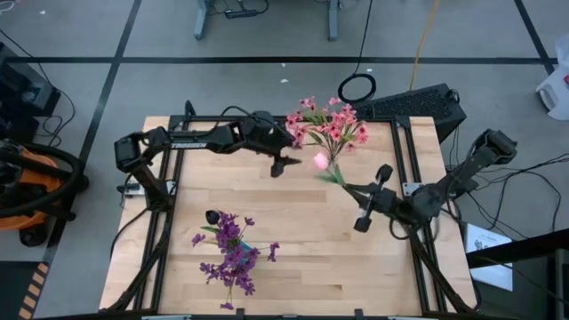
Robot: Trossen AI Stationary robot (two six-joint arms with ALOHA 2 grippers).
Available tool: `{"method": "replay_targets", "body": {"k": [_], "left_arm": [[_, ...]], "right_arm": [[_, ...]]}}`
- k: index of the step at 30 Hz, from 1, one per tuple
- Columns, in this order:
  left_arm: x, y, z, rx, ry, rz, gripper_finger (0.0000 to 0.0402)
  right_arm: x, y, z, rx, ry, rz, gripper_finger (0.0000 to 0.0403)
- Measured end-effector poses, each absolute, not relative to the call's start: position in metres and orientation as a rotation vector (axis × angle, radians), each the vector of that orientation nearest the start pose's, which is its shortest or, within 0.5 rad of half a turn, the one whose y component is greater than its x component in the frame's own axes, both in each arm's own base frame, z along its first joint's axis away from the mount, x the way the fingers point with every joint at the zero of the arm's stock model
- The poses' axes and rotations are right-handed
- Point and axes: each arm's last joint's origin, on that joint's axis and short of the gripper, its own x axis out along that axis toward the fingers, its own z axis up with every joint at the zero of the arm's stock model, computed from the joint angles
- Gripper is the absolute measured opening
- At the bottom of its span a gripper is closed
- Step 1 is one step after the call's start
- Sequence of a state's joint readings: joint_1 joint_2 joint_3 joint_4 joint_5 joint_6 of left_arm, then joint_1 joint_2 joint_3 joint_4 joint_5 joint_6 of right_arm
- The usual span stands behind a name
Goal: Sort flowers into vase by color
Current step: Put the pink tulip into the transparent vase
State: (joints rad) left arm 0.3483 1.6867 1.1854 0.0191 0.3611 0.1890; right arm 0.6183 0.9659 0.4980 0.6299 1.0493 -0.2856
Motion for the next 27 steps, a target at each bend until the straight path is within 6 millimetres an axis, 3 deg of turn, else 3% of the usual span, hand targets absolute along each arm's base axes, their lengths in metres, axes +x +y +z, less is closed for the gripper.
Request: {"method": "replay_targets", "body": {"k": [7,13,18,22,27], "left_arm": [[0.365,0.073,0.250,-0.007,0.520,-0.281,0.0244],[0.377,0.023,0.257,0.106,0.442,-0.321,0.0244],[0.391,-0.006,0.266,0.161,0.273,-0.201,0.0244],[0.406,-0.020,0.265,0.136,0.098,-0.127,0.0244],[0.423,-0.023,0.241,0.112,0.030,-0.064,0.0244]], "right_arm": [[0.163,0.070,0.304,-0.247,-0.231,-0.307,0.0000],[0.159,0.054,0.275,-0.138,-0.398,-0.166,0.0000],[0.156,0.043,0.250,-0.069,-0.601,-0.185,0.0000],[0.171,0.043,0.247,-0.111,-0.604,-0.190,0.0000],[0.194,0.047,0.258,-0.140,-0.628,-0.156,0.0000]]}}
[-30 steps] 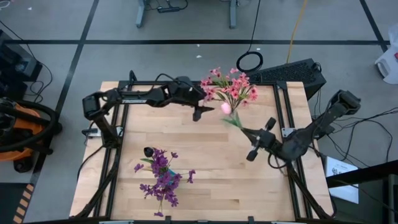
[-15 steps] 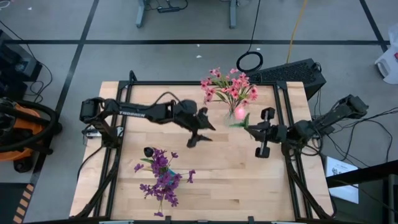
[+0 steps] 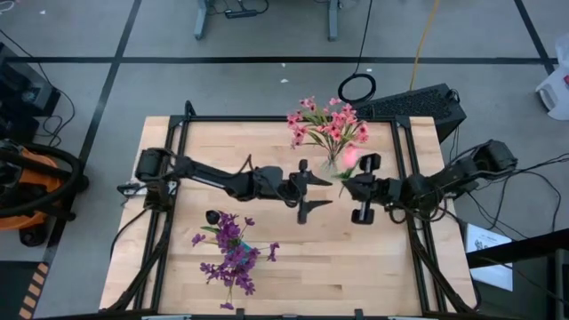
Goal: Sort flowers into vase by color
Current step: Put the pink tulip into the transparent vase
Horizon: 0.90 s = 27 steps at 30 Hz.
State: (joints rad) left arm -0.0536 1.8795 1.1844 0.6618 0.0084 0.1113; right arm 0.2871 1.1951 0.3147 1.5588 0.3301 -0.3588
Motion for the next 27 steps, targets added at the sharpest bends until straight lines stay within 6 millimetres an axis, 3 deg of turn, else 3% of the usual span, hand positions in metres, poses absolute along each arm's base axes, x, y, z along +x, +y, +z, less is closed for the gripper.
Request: {"method": "replay_targets", "body": {"k": [8,12,27], "left_arm": [[0.434,-0.021,0.218,0.109,0.004,0.015,0.0243],[0.436,-0.022,0.215,0.109,-0.018,0.005,0.0223],[0.436,-0.013,0.216,0.110,-0.028,0.023,0.0031]], "right_arm": [[0.210,0.049,0.267,-0.173,-0.648,-0.162,0.0001],[0.213,0.045,0.265,-0.184,-0.635,-0.184,0.0004],[0.218,0.037,0.261,-0.203,-0.621,-0.193,0.0006]]}}
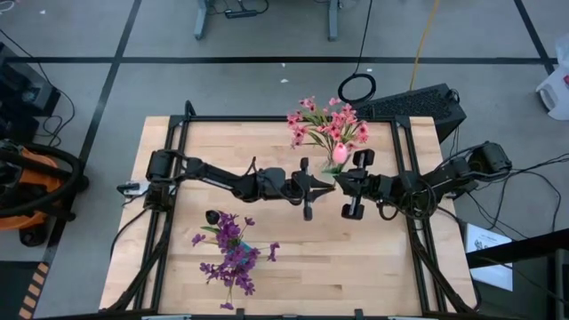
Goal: Sort flowers into vase by color
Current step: Put the pink tulip into the transparent vase
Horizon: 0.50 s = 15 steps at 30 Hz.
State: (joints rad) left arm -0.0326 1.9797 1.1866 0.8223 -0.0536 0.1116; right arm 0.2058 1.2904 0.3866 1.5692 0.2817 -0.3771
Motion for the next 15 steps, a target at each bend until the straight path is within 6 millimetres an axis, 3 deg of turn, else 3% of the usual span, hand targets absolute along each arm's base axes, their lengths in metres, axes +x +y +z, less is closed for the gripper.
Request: {"method": "replay_targets", "body": {"k": [2,7,12,15], "left_arm": [[0.436,-0.011,0.216,0.110,-0.027,0.027,0.0011],[0.436,-0.005,0.215,0.111,-0.013,0.038,0.0012],[0.433,0.000,0.213,0.114,0.083,0.046,0.0005],[0.430,0.002,0.212,0.122,0.151,0.045,0.0005]], "right_arm": [[0.218,0.037,0.261,-0.193,-0.621,-0.191,0.0006],[0.218,0.036,0.260,-0.138,-0.613,-0.215,0.0026],[0.215,0.040,0.259,-0.072,-0.485,-0.311,0.0089],[0.210,0.044,0.260,-0.014,-0.397,-0.283,0.0139]]}}
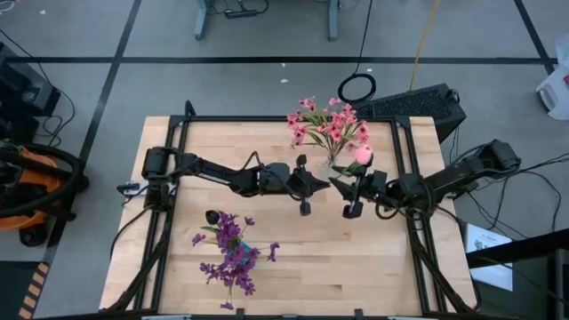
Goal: Sort flowers into vase by color
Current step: Put the pink tulip into the transparent vase
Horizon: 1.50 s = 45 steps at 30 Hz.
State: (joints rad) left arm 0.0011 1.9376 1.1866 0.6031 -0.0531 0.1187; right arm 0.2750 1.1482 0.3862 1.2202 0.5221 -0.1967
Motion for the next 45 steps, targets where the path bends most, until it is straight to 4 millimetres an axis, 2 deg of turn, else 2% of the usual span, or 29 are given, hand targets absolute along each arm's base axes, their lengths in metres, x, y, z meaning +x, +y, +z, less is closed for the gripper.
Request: {"method": "replay_targets", "body": {"k": [5,11,16,21,32,34,38,45], "left_arm": [[0.427,0.005,0.206,0.145,0.256,0.040,0.0004],[0.426,0.008,0.202,0.140,0.288,0.023,0.0003],[0.426,0.007,0.203,0.135,0.285,-0.001,0.0003],[0.426,0.006,0.202,0.132,0.287,-0.012,0.0003],[0.426,0.006,0.203,0.131,0.279,-0.011,0.0007],[0.426,0.006,0.203,0.130,0.280,-0.011,0.0016],[0.426,0.008,0.203,0.106,0.280,0.002,0.0047],[0.426,0.016,0.203,0.073,0.282,0.053,0.0145]], "right_arm": [[0.194,0.047,0.261,0.080,-0.261,-0.219,0.0205],[0.174,0.044,0.267,0.124,-0.195,-0.192,0.0223],[0.162,0.040,0.267,0.122,-0.143,-0.195,0.0197],[0.158,0.039,0.269,0.127,-0.153,-0.195,0.0156],[0.159,0.039,0.269,0.106,-0.144,-0.196,0.0021],[0.159,0.039,0.268,0.101,-0.142,-0.197,0.0007],[0.157,0.037,0.268,0.090,-0.136,-0.246,0.0004],[0.139,0.030,0.274,0.033,-0.134,-0.278,0.0001]]}}
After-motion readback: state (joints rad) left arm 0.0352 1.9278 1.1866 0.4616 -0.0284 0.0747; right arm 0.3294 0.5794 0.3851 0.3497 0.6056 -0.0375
